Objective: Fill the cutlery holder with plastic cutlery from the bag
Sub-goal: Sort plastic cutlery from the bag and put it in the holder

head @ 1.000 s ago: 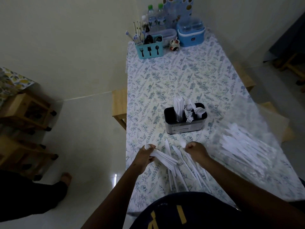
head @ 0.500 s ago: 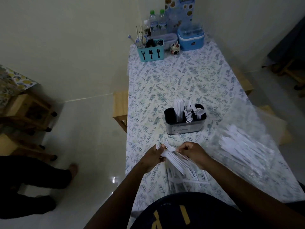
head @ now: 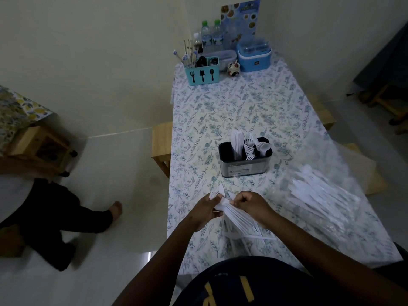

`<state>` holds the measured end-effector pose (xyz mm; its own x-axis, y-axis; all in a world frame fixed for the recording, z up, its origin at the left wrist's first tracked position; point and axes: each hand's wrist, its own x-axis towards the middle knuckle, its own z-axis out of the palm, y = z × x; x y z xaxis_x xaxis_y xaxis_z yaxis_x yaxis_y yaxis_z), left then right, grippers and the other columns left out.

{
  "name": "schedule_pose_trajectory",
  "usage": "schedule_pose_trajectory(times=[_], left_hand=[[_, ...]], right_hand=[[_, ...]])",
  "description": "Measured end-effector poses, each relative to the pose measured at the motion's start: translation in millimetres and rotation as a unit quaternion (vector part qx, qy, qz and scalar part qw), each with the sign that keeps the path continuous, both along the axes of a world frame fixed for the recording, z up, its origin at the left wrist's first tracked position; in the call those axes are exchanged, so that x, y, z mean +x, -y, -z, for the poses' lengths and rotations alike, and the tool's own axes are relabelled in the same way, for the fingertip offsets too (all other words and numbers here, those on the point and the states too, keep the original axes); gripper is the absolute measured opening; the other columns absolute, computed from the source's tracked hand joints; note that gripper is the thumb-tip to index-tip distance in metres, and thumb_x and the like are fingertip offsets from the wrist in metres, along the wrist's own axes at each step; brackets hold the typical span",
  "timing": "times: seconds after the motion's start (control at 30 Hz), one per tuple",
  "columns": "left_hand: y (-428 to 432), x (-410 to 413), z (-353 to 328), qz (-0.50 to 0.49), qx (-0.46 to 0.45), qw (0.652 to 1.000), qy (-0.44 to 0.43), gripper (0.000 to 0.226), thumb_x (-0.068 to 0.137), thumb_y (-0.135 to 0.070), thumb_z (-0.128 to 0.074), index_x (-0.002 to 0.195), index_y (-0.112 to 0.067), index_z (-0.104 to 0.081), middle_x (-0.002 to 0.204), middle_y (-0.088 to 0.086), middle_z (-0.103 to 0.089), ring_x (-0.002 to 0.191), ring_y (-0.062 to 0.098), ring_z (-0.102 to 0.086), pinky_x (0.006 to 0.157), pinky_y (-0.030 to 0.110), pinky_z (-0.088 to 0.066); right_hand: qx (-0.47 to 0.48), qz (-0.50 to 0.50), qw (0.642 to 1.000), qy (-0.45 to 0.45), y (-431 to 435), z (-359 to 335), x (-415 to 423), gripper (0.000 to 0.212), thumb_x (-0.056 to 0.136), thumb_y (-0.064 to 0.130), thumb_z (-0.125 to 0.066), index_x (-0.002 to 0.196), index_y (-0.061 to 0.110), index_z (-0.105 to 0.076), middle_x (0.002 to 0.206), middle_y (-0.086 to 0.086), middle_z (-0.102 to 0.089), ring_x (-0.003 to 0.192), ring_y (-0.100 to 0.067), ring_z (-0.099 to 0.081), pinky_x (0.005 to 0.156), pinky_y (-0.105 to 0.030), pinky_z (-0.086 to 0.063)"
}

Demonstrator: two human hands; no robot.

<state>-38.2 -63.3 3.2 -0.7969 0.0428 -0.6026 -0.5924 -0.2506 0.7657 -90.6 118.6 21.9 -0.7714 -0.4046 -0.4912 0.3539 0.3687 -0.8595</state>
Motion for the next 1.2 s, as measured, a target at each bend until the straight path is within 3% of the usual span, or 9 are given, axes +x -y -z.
schedule_pose_trajectory(times=[0.07, 0.2, 0.37, 0.57, 0.63, 0.77, 0.9, 1.1, 1.2], left_hand=[[0, 1, -2, -0.03, 0.0, 1.0, 0.002, 0.028, 0.1, -0.027, -0.05, 0.113, -0.005, -0.06, 0.1, 0.01, -0.068, 0.088, 0.02, -0.063, 0.076, 0.027, -0.053], [3, 0, -2, -0.068, 0.003, 0.998, 0.008, 0.032, 0.099, -0.026, -0.052, 0.118, -0.001, -0.058, 0.106, 0.014, -0.065, 0.09, 0.022, -0.062, 0.074, 0.029, -0.051], [1, 3, -4, -0.056, 0.006, 0.998, 0.029, 0.022, 0.098, -0.025, -0.053, 0.106, -0.009, -0.064, 0.099, 0.011, -0.062, 0.078, 0.02, -0.059, 0.064, 0.026, -0.051], [-3, 0, -13, -0.005, 0.019, 0.999, 0.03, 0.019, 0.093, -0.023, -0.062, 0.103, -0.007, -0.059, 0.089, 0.014, -0.067, 0.064, 0.017, -0.065, 0.057, 0.022, -0.052], [-6, -5, -17, -0.014, 0.036, 0.999, 0.0, 0.016, 0.095, -0.016, -0.059, 0.104, -0.002, -0.059, 0.094, 0.015, -0.068, 0.072, 0.017, -0.067, 0.064, 0.023, -0.055], [-10, -27, -32, -0.03, -0.023, 0.996, -0.078, 0.008, 0.095, -0.013, -0.057, 0.101, -0.008, -0.059, 0.099, 0.013, -0.063, 0.086, 0.02, -0.065, 0.072, 0.027, -0.056], [-9, -60, -60, -0.06, -0.11, 0.978, -0.169, 0.011, 0.097, -0.011, -0.054, 0.105, -0.005, -0.058, 0.103, 0.015, -0.061, 0.089, 0.023, -0.065, 0.074, 0.029, -0.058], [-21, -101, -78, -0.036, -0.251, 0.93, -0.265, 0.012, 0.096, -0.026, -0.055, 0.095, -0.016, -0.061, 0.088, 0.01, -0.066, 0.085, 0.031, -0.068, 0.075, 0.043, -0.06], [-29, -115, -87, -0.046, -0.274, 0.918, -0.281, 0.01, 0.099, -0.021, -0.053, 0.097, -0.013, -0.058, 0.086, 0.01, -0.066, 0.078, 0.027, -0.07, 0.065, 0.029, -0.059]], right_hand=[[0.028, -0.044, 0.998, -0.025, -4, -2, 4, 0.012, 0.084, 0.032, -0.069, 0.084, 0.021, -0.065, 0.084, 0.011, -0.067, 0.077, -0.007, -0.061, 0.067, -0.021, -0.047], [0.108, -0.183, 0.976, -0.05, -11, -1, 15, 0.037, 0.085, 0.049, -0.062, 0.111, 0.024, -0.052, 0.095, 0.007, -0.06, 0.08, -0.009, -0.058, 0.062, -0.021, -0.044], [0.086, -0.19, 0.978, -0.03, -11, 6, 31, 0.026, 0.089, 0.038, -0.063, 0.103, 0.018, -0.053, 0.073, 0.007, -0.063, 0.056, -0.002, -0.055, 0.055, -0.02, -0.045], [0.155, -0.224, 0.951, -0.147, -19, 10, 29, 0.025, 0.092, 0.04, -0.056, 0.105, 0.021, -0.05, 0.087, 0.006, -0.059, 0.071, -0.011, -0.056, 0.06, -0.024, -0.042], [0.156, -0.211, 0.951, -0.167, -20, 11, 27, 0.028, 0.091, 0.041, -0.056, 0.107, 0.019, -0.05, 0.088, 0.001, -0.063, 0.069, -0.013, -0.061, 0.06, -0.028, -0.046], [0.136, -0.1, 0.966, -0.194, -22, 9, 18, 0.035, 0.088, 0.036, -0.064, 0.112, 0.018, -0.047, 0.092, 0.001, -0.062, 0.064, -0.001, -0.056, 0.052, -0.012, -0.038], [0.134, 0.013, 0.976, -0.174, -34, 9, 8, 0.054, 0.084, 0.033, -0.068, 0.127, 0.014, -0.041, 0.109, -0.003, -0.056, 0.084, -0.02, -0.06, 0.073, -0.031, -0.05], [0.134, 0.009, 0.977, -0.169, -44, 9, 7, 0.055, 0.087, 0.032, -0.065, 0.133, 0.014, -0.039, 0.105, 0.001, -0.055, 0.087, -0.015, -0.058, 0.076, -0.026, -0.045], [0.125, -0.002, 0.976, -0.178, -47, 6, 5, 0.053, 0.088, 0.031, -0.063, 0.132, 0.014, -0.039, 0.106, -0.001, -0.057, 0.087, -0.014, -0.06, 0.075, -0.025, -0.048]])
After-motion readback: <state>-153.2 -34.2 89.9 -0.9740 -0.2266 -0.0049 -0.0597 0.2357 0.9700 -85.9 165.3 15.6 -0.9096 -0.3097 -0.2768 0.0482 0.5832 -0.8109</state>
